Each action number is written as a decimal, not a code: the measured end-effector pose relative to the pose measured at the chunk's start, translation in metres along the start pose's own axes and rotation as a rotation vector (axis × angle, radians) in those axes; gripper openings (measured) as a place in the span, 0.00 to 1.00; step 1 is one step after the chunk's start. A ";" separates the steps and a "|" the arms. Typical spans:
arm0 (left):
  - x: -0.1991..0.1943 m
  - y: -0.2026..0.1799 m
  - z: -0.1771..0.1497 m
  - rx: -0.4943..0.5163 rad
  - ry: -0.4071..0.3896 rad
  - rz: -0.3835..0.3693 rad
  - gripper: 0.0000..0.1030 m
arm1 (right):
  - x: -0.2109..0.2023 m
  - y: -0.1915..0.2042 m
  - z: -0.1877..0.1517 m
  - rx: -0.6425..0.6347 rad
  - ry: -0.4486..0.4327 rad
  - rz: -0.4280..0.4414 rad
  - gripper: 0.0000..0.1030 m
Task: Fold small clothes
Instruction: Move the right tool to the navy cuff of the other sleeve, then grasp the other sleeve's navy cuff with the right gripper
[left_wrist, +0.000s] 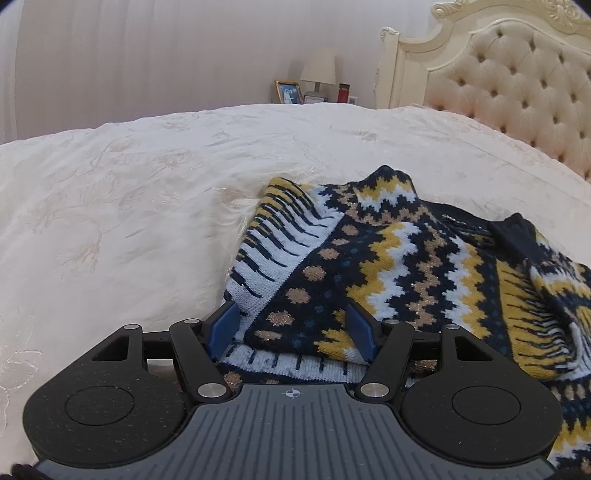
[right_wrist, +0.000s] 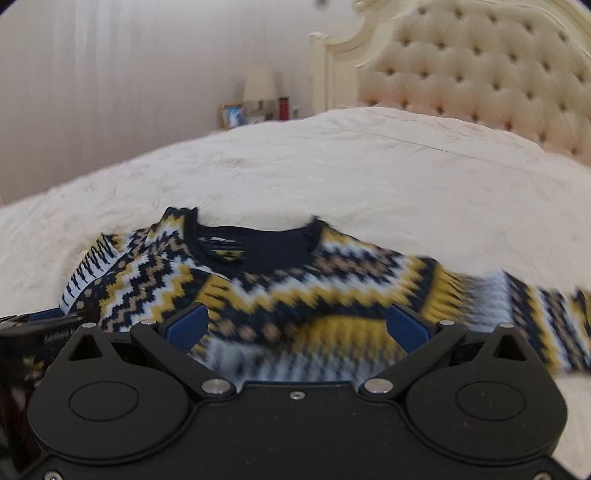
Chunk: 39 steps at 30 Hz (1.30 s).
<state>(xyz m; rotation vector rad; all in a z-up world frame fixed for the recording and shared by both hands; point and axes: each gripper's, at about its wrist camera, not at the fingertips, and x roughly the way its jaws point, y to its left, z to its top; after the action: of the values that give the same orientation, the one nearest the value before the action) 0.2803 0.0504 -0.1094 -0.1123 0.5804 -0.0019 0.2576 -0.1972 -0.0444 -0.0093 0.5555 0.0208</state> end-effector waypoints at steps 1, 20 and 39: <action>0.000 0.000 0.000 -0.001 0.000 -0.002 0.61 | 0.009 0.008 0.003 -0.008 0.017 0.002 1.00; 0.000 0.005 0.001 -0.033 -0.005 -0.036 0.61 | 0.016 -0.066 -0.023 0.075 0.245 -0.263 0.98; 0.000 0.004 0.000 -0.034 -0.005 -0.036 0.62 | -0.059 -0.177 -0.054 0.177 0.159 -0.378 0.84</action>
<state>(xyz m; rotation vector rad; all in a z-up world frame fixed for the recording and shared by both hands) 0.2804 0.0545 -0.1098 -0.1558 0.5733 -0.0269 0.1831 -0.3763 -0.0591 0.0573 0.7054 -0.4005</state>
